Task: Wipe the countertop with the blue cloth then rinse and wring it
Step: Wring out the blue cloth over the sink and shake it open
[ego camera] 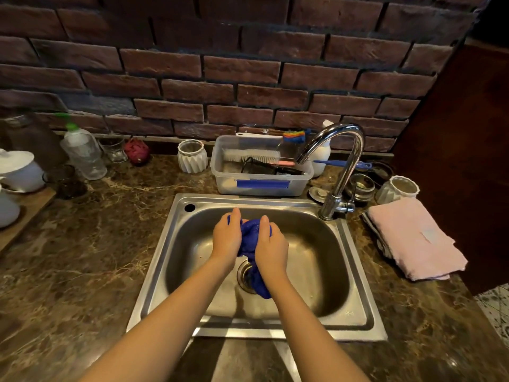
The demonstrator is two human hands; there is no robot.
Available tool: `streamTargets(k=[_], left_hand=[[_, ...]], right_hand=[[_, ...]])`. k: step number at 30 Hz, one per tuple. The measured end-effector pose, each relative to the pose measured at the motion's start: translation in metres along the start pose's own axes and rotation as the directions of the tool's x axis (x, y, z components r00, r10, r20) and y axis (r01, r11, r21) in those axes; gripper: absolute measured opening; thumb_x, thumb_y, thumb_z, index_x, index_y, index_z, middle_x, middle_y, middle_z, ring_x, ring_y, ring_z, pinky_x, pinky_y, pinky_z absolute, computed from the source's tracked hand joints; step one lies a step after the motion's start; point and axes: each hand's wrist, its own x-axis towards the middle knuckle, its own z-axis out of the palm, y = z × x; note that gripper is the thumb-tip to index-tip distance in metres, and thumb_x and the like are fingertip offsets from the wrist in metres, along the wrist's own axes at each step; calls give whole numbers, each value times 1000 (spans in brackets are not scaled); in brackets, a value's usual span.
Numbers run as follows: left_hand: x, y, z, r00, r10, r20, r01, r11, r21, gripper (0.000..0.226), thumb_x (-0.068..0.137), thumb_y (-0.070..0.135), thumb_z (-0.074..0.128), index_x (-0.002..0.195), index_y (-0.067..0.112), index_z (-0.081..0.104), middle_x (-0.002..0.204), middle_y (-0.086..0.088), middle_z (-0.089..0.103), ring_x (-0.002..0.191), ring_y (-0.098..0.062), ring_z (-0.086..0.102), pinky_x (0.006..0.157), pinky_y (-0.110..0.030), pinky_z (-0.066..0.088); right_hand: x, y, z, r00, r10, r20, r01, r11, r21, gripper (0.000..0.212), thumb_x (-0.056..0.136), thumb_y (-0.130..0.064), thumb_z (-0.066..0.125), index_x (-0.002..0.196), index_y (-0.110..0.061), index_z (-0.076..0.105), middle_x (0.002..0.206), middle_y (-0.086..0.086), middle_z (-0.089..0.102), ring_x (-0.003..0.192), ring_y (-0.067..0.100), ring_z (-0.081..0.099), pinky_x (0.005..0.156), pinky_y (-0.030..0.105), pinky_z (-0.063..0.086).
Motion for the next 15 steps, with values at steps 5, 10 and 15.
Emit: streamTargets(k=[5,10,15], left_hand=[[-1,-21,-3,946,323,20,-322,932,168,35,98,29,39,70,10,48,61,-3,49,58,-15,47,58,-30,38],[14,-14,2,991,-62,-115,65,997,27,32,97,29,39,71,13,49,65,-5,50,61,-17,49,59,-31,40],[16,-3,4,856,-503,116,512,798,-317,21,95,24,43,94,9,56,79,-10,59,67,-19,58,57,-31,50]], right_hand=[[27,5,-6,926,279,255,-268,960,-79,47,98,-44,29,67,-16,50,61,1,50,60,16,50,64,30,43],[24,13,-16,931,21,365,34,989,-145,43,95,-49,35,130,-24,41,121,-6,46,101,10,53,86,27,46],[14,22,-9,868,-320,381,439,852,-286,56,85,-54,49,136,-35,34,137,-9,28,114,5,42,86,24,49]])
